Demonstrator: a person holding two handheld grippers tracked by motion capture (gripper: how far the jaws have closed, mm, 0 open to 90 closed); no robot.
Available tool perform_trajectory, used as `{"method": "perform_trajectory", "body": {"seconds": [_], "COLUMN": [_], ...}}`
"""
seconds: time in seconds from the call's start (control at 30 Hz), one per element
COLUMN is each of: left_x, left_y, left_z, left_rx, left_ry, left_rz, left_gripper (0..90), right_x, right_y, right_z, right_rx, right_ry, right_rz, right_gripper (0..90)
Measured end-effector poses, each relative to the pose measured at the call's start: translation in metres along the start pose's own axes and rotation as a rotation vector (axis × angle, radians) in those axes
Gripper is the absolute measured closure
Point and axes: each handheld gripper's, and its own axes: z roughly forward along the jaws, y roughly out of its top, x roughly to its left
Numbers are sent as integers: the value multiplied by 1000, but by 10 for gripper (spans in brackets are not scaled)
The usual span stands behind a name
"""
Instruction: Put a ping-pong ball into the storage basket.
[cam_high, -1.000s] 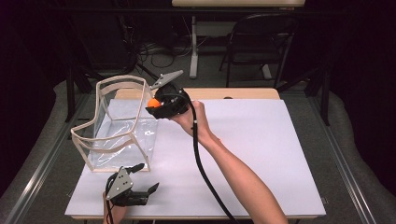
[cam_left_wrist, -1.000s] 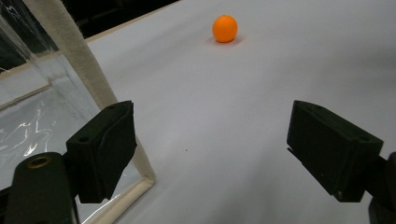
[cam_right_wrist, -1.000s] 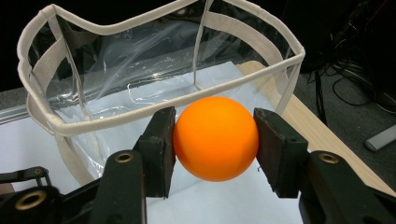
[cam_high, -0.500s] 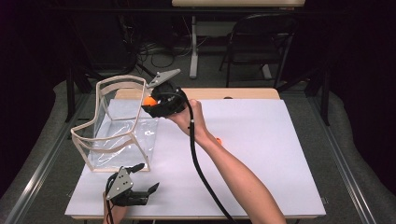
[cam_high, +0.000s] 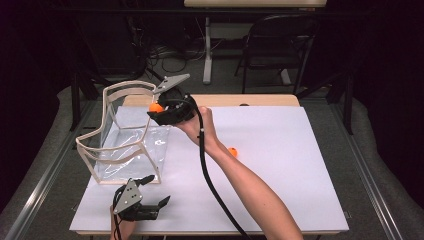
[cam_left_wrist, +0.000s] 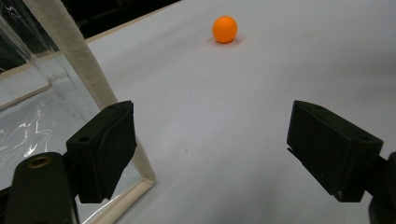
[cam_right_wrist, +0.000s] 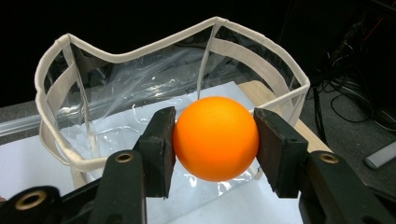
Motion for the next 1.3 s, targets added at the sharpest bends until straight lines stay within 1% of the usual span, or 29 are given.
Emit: {"method": "perform_trajectory", "body": {"seconds": [0.73,1.13,1.3], "left_x": [-1,-1,0], "left_y": [0,1,1], "left_z": [0,0,-1], "left_rx": [-2,-2,-4], "left_ry": [-3,-5,-3], "left_rz": [4,4,6], "left_gripper": [157,157,157], "right_x": [11,14,16], "right_y": [9,11,12], "right_z": [11,18,21], "right_rx": [-28,-36,-32], "right_ry": [3,7,12], "right_rz": [-3,4,0], "right_gripper": [508,508,508]}}
